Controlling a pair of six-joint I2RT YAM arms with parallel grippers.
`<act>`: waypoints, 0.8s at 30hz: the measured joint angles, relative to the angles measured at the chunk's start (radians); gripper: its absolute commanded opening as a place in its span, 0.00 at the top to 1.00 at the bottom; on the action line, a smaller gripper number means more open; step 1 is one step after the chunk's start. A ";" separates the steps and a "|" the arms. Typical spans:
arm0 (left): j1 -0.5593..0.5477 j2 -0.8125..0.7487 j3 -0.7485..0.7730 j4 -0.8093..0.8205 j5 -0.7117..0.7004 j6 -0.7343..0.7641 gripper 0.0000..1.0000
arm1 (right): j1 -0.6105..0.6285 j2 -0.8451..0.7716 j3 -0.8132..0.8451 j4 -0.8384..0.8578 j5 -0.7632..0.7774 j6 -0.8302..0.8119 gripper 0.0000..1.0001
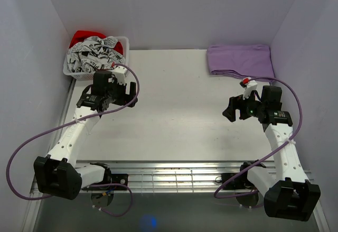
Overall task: Fold and stack the trousers
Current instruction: Grab the trousers from the pile
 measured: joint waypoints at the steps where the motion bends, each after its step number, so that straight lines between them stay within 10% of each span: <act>1: 0.001 -0.003 0.000 0.000 0.010 -0.001 0.02 | -0.001 0.000 0.000 -0.001 -0.005 0.000 0.10; 12: 0.049 0.126 0.327 -0.095 0.066 -0.045 0.02 | -0.012 0.031 0.000 -0.002 -0.020 0.000 0.10; 19: 0.385 0.571 0.943 -0.164 0.094 -0.110 0.02 | -0.012 0.045 -0.011 0.005 -0.030 0.002 0.10; 24: 0.514 0.787 1.122 -0.169 0.045 -0.123 0.02 | -0.012 0.072 -0.032 0.006 -0.040 0.008 0.10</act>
